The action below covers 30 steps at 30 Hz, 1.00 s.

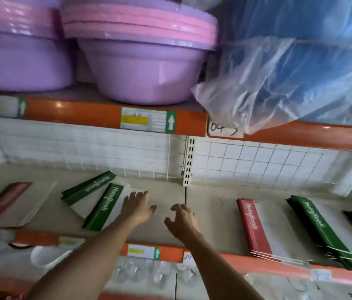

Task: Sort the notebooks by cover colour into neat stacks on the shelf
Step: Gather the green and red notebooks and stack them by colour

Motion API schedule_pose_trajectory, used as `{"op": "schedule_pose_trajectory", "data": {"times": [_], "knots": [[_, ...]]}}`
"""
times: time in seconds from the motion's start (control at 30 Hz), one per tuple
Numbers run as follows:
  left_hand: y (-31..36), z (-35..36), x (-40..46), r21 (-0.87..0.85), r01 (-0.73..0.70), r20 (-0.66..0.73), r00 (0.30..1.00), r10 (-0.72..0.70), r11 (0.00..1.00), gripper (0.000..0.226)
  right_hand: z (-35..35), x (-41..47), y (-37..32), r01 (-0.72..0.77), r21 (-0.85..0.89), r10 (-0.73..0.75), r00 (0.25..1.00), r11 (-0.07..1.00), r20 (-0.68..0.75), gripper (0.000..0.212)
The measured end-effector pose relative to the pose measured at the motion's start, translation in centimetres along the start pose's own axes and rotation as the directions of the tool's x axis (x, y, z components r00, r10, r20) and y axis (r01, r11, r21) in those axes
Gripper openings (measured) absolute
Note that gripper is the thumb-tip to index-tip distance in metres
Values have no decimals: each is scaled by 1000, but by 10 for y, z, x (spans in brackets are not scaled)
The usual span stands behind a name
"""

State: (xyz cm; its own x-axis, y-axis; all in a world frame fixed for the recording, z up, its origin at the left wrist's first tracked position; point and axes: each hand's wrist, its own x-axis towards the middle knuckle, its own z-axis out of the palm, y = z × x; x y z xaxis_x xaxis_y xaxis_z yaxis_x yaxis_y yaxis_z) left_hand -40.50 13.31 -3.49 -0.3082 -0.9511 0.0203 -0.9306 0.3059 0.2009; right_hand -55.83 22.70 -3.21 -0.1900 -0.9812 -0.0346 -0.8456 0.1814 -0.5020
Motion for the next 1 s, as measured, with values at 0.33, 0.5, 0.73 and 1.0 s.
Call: {"op": "schedule_pose_trajectory", "data": {"times": [0.33, 0.5, 0.73, 1.0], "knots": [[-149, 0, -13, 68, 201, -100, 976, -194, 977, 68, 109, 18, -125, 249, -139, -234, 965, 958, 115, 46], [-158, 14, -15, 32, 241, -104, 966, -237, 970, 58, 110, 32, -112, 50, -237, -56, 998, 970, -19, 52], [-114, 41, -7, 7, -17, -345, 938, 18, 1000, 36, 96, 35, -77, -102, -172, 73, 983, 980, -170, 55], [-118, 56, 5, -24, 182, -305, 935, -181, 983, 70, 107, 42, -76, -103, -172, 66, 976, 980, -206, 52]]}}
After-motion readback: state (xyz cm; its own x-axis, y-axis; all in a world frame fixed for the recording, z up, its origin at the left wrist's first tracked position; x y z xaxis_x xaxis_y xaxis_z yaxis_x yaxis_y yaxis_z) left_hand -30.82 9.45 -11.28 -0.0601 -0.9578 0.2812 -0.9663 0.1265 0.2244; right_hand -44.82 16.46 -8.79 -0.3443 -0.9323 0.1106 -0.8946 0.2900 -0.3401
